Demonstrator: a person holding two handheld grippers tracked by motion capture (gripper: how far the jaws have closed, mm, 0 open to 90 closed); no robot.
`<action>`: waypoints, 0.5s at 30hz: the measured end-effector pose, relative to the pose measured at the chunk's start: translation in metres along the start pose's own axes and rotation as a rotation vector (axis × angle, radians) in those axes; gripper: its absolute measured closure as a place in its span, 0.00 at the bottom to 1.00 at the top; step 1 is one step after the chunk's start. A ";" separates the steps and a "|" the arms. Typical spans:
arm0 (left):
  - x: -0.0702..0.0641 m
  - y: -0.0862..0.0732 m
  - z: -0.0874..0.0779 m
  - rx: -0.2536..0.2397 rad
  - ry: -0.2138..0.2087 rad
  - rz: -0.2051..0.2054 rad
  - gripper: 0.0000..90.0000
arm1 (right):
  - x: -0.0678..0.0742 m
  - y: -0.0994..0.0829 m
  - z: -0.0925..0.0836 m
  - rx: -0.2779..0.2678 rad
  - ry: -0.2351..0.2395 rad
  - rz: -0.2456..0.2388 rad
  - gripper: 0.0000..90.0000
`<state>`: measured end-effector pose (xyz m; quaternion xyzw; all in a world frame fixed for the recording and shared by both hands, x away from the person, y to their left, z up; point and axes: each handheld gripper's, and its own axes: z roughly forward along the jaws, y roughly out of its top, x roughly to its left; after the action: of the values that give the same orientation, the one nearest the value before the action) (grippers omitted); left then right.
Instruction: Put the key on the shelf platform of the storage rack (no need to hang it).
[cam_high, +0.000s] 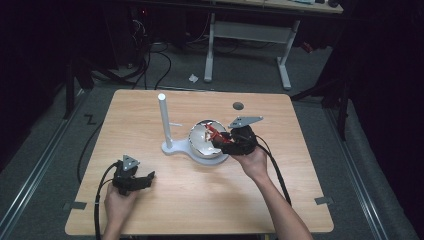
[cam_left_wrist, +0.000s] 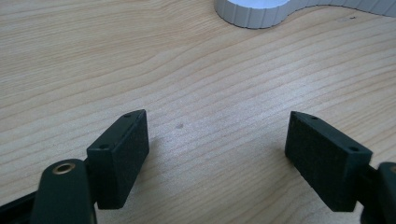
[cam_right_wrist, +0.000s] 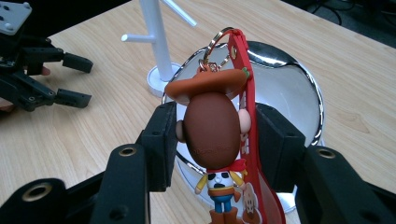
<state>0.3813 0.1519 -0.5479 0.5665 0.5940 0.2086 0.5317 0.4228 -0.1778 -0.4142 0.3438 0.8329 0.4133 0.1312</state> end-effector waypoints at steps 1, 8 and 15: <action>0.000 0.000 0.000 0.000 0.000 0.001 0.24 | -0.001 0.000 0.002 0.003 0.000 -0.001 0.59; 0.000 0.000 0.000 0.001 0.000 0.000 0.24 | -0.004 0.002 0.013 0.021 0.002 0.010 0.59; 0.000 0.000 0.000 0.001 0.000 0.001 0.24 | -0.003 0.003 0.023 0.043 0.005 0.008 0.59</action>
<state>0.3812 0.1519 -0.5479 0.5671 0.5939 0.2083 0.5314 0.4380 -0.1646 -0.4261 0.3486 0.8407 0.3966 0.1199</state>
